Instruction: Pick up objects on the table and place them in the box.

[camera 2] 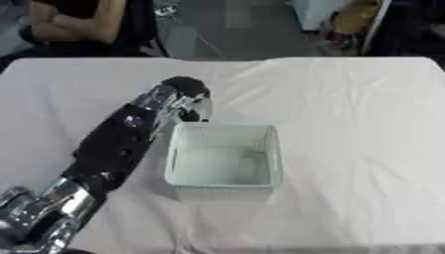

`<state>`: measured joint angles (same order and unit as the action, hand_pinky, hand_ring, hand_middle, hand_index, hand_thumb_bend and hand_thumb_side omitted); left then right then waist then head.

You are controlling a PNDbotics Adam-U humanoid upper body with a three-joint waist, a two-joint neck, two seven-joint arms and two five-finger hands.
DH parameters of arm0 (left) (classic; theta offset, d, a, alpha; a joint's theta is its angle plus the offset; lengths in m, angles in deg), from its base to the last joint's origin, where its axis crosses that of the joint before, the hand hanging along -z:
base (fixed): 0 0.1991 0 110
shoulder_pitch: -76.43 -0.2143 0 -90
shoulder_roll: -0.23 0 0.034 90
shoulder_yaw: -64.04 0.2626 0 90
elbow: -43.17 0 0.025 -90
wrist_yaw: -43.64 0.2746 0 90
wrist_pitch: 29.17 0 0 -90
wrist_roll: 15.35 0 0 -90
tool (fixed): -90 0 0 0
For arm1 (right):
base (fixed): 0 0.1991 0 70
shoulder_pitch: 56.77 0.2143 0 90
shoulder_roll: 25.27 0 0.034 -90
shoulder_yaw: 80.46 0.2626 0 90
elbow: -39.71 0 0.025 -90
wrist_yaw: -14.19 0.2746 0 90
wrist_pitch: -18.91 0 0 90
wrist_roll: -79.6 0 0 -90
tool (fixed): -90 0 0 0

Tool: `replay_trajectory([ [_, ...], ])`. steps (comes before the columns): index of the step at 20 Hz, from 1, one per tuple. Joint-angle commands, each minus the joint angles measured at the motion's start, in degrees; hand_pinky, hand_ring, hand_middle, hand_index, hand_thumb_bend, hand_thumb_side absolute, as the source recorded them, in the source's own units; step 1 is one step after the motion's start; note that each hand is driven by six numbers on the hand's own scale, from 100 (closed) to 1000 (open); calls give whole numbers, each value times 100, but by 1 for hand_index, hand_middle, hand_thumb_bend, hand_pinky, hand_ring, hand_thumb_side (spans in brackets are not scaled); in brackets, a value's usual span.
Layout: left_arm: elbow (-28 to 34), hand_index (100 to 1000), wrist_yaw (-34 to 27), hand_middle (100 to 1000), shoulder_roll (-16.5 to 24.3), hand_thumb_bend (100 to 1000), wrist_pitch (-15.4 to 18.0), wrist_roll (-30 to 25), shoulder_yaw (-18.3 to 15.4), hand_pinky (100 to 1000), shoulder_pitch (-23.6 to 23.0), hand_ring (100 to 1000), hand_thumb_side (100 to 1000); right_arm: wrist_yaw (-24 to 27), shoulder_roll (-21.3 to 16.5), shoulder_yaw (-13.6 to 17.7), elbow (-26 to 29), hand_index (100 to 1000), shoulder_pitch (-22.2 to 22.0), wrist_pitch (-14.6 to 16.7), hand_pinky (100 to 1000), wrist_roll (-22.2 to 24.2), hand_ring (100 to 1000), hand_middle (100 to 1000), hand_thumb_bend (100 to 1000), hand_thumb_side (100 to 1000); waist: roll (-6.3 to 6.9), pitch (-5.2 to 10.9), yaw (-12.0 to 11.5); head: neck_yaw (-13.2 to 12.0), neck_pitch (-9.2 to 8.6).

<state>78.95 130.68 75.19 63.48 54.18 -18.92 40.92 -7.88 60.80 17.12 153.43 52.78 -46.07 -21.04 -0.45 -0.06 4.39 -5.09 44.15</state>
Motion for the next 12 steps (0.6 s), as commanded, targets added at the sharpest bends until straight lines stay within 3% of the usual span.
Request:
replay_trajectory([
  [1,-48,380,16,365,219,100,-45,203,-8,217,-63,223,111,-5,-110,40,88,964,66,-16,840,1,968,970,100,668,-31,7,-21,-6,-4],
  [2,-33,392,-14,375,228,100,-41,302,-11,239,-65,235,110,-6,-111,41,88,964,63,-17,840,1,968,970,100,668,-31,7,-23,-8,-4],
  [3,-29,316,-40,314,233,100,-40,383,-12,100,-67,155,129,-7,-112,41,88,964,62,-18,840,1,968,970,100,668,-32,8,-24,-8,-4],
  [8,-11,196,-274,232,244,100,-56,800,-45,100,-71,100,283,-11,-112,46,88,964,57,-22,840,-3,968,970,100,668,-34,10,-28,-7,-5],
  [12,-49,178,-456,212,254,100,-63,990,-36,100,-72,100,290,-15,-111,48,88,964,56,-24,840,-6,968,970,100,669,-32,12,-28,-2,-10],
])
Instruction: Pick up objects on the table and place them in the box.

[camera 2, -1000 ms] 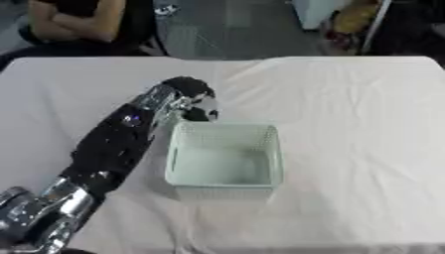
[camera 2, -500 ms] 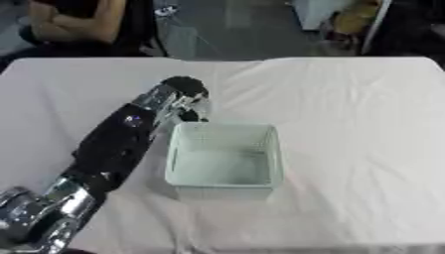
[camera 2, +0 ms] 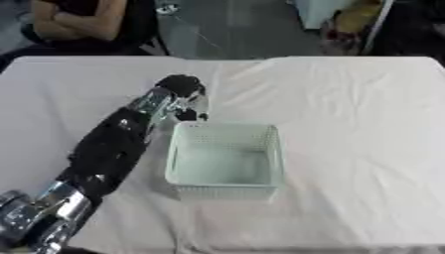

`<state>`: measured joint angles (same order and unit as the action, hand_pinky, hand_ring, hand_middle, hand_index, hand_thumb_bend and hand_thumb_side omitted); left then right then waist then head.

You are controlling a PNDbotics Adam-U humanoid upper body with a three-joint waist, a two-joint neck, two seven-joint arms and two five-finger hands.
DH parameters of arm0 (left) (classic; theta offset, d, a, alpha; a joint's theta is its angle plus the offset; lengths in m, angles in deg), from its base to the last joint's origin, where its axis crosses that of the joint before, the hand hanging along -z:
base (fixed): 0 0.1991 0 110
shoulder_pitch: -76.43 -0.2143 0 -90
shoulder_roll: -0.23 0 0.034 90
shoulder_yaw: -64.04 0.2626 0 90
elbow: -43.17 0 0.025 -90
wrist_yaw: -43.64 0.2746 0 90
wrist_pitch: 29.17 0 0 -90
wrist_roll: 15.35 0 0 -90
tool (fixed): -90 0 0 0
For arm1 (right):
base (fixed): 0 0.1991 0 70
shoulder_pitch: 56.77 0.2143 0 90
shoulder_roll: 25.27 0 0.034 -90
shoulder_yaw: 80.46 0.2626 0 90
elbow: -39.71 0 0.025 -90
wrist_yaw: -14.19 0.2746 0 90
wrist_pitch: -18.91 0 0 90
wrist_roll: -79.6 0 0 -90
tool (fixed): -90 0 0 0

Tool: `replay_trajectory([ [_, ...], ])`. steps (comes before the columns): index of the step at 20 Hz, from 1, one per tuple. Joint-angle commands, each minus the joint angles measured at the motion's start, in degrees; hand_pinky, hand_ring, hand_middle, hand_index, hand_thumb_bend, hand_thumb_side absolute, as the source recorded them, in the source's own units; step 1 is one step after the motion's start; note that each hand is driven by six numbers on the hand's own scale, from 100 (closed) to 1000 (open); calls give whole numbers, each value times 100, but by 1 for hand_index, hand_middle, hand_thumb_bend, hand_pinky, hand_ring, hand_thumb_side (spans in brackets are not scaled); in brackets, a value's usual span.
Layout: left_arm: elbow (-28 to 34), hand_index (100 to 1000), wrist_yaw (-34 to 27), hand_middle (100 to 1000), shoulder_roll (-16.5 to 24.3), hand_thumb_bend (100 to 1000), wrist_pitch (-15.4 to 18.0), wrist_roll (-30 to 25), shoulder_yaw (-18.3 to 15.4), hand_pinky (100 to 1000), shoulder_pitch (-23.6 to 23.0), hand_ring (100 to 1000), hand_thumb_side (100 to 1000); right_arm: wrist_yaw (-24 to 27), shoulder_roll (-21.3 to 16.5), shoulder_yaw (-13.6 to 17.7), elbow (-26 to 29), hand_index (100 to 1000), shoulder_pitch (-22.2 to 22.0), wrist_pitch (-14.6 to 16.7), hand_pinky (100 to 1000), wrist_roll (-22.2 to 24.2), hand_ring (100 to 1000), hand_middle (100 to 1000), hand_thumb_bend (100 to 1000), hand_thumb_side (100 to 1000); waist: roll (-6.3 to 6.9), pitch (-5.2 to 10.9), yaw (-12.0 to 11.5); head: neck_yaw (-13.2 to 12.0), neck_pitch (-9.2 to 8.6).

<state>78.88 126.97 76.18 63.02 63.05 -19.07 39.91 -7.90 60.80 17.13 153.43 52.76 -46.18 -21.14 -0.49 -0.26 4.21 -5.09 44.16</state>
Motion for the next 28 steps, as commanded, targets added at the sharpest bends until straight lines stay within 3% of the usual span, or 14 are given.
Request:
replay_trajectory([
  [1,-50,175,-117,209,157,100,-21,125,-18,100,29,100,289,-13,-110,48,88,964,57,-14,840,4,968,970,100,669,-28,32,-10,-1,-12],
  [5,-48,172,-263,204,165,100,-41,192,-23,100,25,100,314,-16,-110,47,88,964,50,-16,840,3,968,970,100,670,-29,33,-14,-3,-22],
  [8,94,175,-551,201,214,100,-45,296,-58,100,15,100,386,-19,-108,55,88,964,39,-20,840,-1,968,970,100,671,-31,32,-19,4,-29],
  [9,202,176,-713,203,249,100,-49,339,-69,100,13,100,527,-22,-108,57,88,964,34,-23,840,-2,968,970,100,672,-31,33,-21,10,-27],
  [10,363,177,-903,199,303,100,-69,406,-98,100,29,100,424,-25,-108,61,88,964,26,-28,840,-3,968,970,100,671,-31,37,-26,16,-19],
  [12,821,180,-1371,197,467,100,-171,578,-164,100,53,100,487,-31,-113,67,88,964,16,-32,840,-7,968,970,100,671,-23,45,-33,27,-12],
  [13,1011,181,-1597,206,525,100,-234,625,-167,100,43,100,876,-35,-114,69,88,964,14,-34,840,-9,968,970,100,675,-21,46,-32,29,-12],
  [14,1253,183,-1855,197,611,100,-296,709,-203,100,62,100,553,-39,-116,74,88,964,6,-40,840,-11,968,970,100,672,-17,53,-39,43,-8],
  [15,1533,183,-2130,205,712,100,-361,793,-226,100,62,100,719,-44,-119,78,88,964,2,-45,840,-13,968,970,100,672,-12,57,-42,53,-6],
  [16,1844,183,-2400,205,824,100,-432,878,-242,100,55,100,609,-48,-123,79,88,964,-2,-47,840,-14,968,970,100,672,-6,63,-46,67,-5],
  [22,3141,181,-3278,204,1211,100,-776,1039,-242,100,-67,100,672,-62,-136,86,88,965,-26,-57,840,-21,968,970,100,672,6,88,-57,99,-7],
  [28,3515,181,-3521,204,1280,100,-887,998,-221,100,-146,100,672,-65,-134,86,88,965,-33,-61,840,-19,969,969,100,673,4,88,-62,97,-22],
])
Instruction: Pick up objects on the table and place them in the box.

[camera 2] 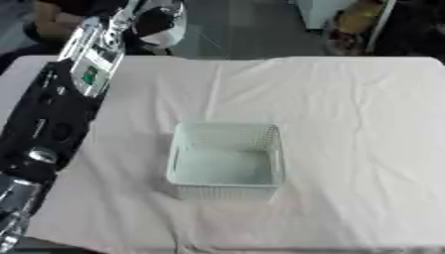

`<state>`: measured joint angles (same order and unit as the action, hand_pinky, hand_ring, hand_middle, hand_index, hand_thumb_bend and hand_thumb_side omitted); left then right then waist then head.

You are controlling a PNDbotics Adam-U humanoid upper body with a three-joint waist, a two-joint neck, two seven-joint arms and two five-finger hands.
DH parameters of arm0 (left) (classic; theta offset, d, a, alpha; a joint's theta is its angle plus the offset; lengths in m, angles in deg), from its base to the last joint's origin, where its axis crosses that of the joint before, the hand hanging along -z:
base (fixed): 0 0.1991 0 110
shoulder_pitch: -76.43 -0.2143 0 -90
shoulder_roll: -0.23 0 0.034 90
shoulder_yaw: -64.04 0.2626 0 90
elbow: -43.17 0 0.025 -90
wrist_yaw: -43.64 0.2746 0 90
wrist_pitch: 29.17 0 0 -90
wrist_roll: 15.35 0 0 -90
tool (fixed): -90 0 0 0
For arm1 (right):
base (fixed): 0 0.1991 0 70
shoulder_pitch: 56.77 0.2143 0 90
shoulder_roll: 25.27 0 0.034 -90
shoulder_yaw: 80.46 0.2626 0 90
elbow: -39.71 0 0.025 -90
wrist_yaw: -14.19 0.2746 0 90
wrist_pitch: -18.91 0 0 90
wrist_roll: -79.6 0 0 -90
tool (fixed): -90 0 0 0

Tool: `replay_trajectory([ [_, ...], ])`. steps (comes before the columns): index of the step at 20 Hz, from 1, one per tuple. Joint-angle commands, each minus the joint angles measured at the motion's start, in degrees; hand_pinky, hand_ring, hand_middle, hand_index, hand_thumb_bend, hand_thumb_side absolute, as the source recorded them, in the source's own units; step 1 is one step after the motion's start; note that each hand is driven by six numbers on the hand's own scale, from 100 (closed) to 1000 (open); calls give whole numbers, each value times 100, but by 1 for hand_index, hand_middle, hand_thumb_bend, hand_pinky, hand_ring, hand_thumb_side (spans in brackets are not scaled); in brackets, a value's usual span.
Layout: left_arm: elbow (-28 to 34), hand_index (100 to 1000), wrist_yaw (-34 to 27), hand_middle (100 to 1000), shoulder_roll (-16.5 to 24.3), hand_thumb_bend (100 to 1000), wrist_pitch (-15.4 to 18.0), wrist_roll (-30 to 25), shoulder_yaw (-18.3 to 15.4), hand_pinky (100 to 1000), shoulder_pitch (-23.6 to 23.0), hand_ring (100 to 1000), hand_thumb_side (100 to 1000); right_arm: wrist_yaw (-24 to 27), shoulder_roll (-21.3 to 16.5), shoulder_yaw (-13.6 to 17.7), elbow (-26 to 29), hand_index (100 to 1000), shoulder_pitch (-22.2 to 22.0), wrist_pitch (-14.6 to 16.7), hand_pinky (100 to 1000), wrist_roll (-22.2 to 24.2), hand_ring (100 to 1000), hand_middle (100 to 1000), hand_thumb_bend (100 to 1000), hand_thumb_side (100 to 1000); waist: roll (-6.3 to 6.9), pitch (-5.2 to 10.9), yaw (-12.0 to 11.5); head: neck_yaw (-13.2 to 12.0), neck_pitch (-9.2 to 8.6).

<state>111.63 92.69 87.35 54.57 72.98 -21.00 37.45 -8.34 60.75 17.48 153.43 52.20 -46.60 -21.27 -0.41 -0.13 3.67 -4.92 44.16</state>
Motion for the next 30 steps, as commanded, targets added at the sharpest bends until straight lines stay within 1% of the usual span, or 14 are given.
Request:
replay_trajectory([
  [1,263,180,-111,204,162,100,-41,-7,-16,100,95,100,672,-22,-129,51,88,965,25,-20,840,-6,969,969,100,673,-3,74,-7,80,-22],
  [4,372,173,-151,201,180,100,21,-86,94,100,74,100,666,-23,-129,48,88,965,31,-20,840,-4,969,969,100,673,1,73,-5,78,-18],
  [5,453,172,-156,201,213,100,94,-163,210,100,65,100,664,-23,-132,46,88,965,33,-20,840,-1,969,969,100,673,6,74,-2,76,-18],
  [6,570,164,-161,199,261,100,204,-281,375,100,55,100,639,-22,-136,41,88,965,36,-19,840,2,968,969,100,673,12,74,2,73,-18],
  [7,726,165,-181,199,319,100,335,-446,567,100,36,100,642,-21,-139,37,88,965,40,-17,840,6,968,969,100,673,17,73,5,73,-19],
  [8,889,156,-211,197,368,100,450,-612,739,100,18,100,571,-19,-142,33,88,965,44,-16,840,10,969,969,100,673,22,73,11,69,-19],
  [9,1098,156,-271,196,427,100,604,-818,968,100,-10,100,558,-17,-145,30,88,965,51,-14,840,13,969,969,100,673,28,72,18,66,-18],
  [10,1309,154,-353,195,478,100,730,-1020,1168,100,-38,100,506,-15,-148,28,88,965,56,-13,840,16,969,969,100,672,34,72,24,61,-16],
  [11,1524,156,-472,194,520,100,859,-1234,1387,100,-69,100,502,-13,-151,25,88,965,60,-11,840,18,968,969,100,672,40,72,30,56,-14],
  [13,1861,156,-710,196,568,100,1003,-1608,1725,100,-101,100,482,-9,-158,18,88,965,63,-9,840,26,968,969,100,672,47,74,36,48,-8],
  [15,2117,161,-929,197,561,100,1095,-1945,2022,100,-107,100,473,-3,-161,12,88,965,69,-5,840,33,969,969,100,672,52,78,44,39,-10],
  [17,2296,163,-1096,196,522,100,1127,-2208,2220,100,-115,100,475,3,-162,11,88,965,76,-1,840,36,968,969,100,671,53,82,49,34,-17],
  [23,2504,166,-1270,196,472,100,1171,-2612,2509,100,-103,100,448,11,-165,6,88,965,86,3,840,44,968,969,100,671,62,84,55,36,-10],
  [30,2461,170,-1344,196,434,100,1193,-2728,2602,100,-153,100,439,14,-168,6,88,965,92,7,841,46,968,969,100,670,62,85,54,36,-6],
])
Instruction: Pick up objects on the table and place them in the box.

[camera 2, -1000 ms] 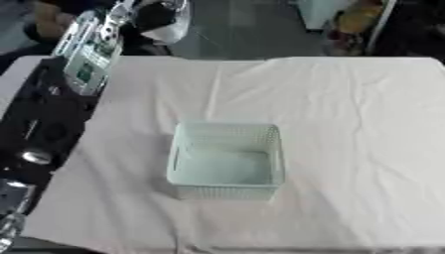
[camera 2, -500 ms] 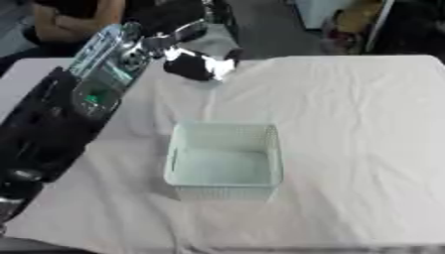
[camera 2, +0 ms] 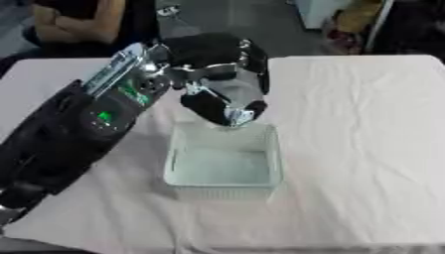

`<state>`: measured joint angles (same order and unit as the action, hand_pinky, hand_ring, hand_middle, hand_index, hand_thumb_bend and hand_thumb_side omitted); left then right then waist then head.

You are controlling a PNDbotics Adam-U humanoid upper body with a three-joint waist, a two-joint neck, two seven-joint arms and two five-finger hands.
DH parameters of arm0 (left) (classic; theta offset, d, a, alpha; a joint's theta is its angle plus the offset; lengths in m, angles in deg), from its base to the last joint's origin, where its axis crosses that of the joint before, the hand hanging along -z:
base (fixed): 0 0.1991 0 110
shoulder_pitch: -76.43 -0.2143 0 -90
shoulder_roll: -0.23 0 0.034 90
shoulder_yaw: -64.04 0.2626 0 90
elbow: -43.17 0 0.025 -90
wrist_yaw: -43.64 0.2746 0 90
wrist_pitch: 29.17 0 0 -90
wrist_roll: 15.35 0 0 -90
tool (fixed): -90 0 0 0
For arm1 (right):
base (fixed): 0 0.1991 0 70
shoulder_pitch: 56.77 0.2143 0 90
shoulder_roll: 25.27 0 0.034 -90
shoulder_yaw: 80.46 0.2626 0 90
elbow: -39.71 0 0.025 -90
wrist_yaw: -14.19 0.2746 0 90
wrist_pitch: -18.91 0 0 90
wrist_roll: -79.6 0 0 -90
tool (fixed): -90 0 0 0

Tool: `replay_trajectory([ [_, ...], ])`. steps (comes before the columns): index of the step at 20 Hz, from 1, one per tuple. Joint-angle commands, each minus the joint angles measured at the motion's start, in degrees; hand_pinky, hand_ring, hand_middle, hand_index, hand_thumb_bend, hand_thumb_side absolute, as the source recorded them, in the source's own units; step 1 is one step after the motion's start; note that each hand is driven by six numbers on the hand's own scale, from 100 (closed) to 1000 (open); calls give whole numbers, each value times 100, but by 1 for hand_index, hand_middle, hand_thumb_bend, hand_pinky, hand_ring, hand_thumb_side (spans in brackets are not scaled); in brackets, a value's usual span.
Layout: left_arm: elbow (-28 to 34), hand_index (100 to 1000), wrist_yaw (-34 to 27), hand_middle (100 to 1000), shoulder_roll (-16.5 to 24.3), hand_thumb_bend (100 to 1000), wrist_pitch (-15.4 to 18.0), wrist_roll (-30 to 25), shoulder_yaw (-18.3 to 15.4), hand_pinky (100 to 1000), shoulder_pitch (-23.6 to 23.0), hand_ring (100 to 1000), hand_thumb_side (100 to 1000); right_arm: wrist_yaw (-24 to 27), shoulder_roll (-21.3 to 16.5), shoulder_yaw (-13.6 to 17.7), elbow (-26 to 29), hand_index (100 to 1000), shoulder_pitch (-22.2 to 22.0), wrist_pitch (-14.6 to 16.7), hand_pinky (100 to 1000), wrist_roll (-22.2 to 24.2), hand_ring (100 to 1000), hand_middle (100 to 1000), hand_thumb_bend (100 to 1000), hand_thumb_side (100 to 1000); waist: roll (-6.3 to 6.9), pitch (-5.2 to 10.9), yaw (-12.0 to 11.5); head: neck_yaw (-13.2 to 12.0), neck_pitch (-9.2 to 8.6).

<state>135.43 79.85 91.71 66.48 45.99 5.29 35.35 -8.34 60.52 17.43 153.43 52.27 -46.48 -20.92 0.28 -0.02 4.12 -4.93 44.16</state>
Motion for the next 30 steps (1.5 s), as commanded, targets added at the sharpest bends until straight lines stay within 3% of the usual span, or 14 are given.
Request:
replay_trajectory([
  [1,46,172,-77,198,-5,100,-3,-35,-18,100,40,100,436,14,-146,10,88,965,86,-4,841,12,968,969,100,671,-7,75,8,34,-6],
  [7,-605,173,287,198,-180,100,145,99,37,100,-136,100,415,23,-142,2,88,965,97,4,840,16,968,969,100,671,-19,65,12,13,-32],
  [15,-1996,174,1221,198,-670,100,771,707,-51,100,-278,100,398,36,-126,-4,88,965,103,13,840,23,968,969,100,671,-38,47,16,-35,-49],
  [20,-2454,197,1495,216,-861,100,1068,1020,-114,100,-287,100,405,41,-116,-7,88,965,108,16,840,27,968,969,100,671,-39,48,24,-38,-54],
  [21,-2453,370,1523,318,-873,100,1139,1109,-108,100,-282,140,305,42,-115,-9,88,965,108,17,840,30,968,969,100,672,-38,48,25,-39,-53],
  [22,-2441,370,1558,318,-877,100,1214,1215,-103,100,-285,140,305,42,-114,-11,88,965,108,17,840,32,968,969,100,672,-37,48,25,-37,-52],
  [23,-2439,603,1594,552,-883,100,1274,1307,-99,328,-290,452,244,43,-113,-10,88,965,109,17,840,34,968,969,100,672,-37,48,27,-37,-48],
  [24,-2452,571,1623,519,-892,100,1322,1388,-99,265,-297,413,244,43,-111,-9,88,965,110,17,840,34,968,969,100,672,-36,48,29,-38,-46],
  [25,-2474,726,1630,687,-907,100,1369,1452,-97,515,-306,597,524,43,-109,-8,88,965,111,18,840,33,968,969,100,671,-36,48,32,-39,-45],
  [26,-2505,736,1601,701,-927,100,1430,1500,-92,533,-315,612,555,43,-108,-8,88,965,112,19,840,32,968,969,100,671,-36,48,33,-38,-44],
  [27,-2543,829,1573,809,-940,100,1482,1518,-87,667,-320,750,854,43,-107,-7,88,965,113,19,840,31,968,969,100,672,-36,48,34,-38,-41],
  [28,-2593,834,1545,817,-955,100,1534,1493,-82,677,-323,759,873,42,-105,-7,88,965,113,18,840,32,968,969,100,672,-36,49,36,-40,-39],
  [29,-2640,899,1522,874,-966,100,1570,1460,-88,741,-325,824,1000,42,-103,-7,88,965,114,18,840,32,968,969,100,671,-35,49,36,-41,-38],
  [30,-2700,924,1498,900,-977,100,1586,1409,-101,772,-332,853,1000,42,-102,-6,88,965,115,18,840,30,968,969,100,671,-35,49,37,-38,-38],
])
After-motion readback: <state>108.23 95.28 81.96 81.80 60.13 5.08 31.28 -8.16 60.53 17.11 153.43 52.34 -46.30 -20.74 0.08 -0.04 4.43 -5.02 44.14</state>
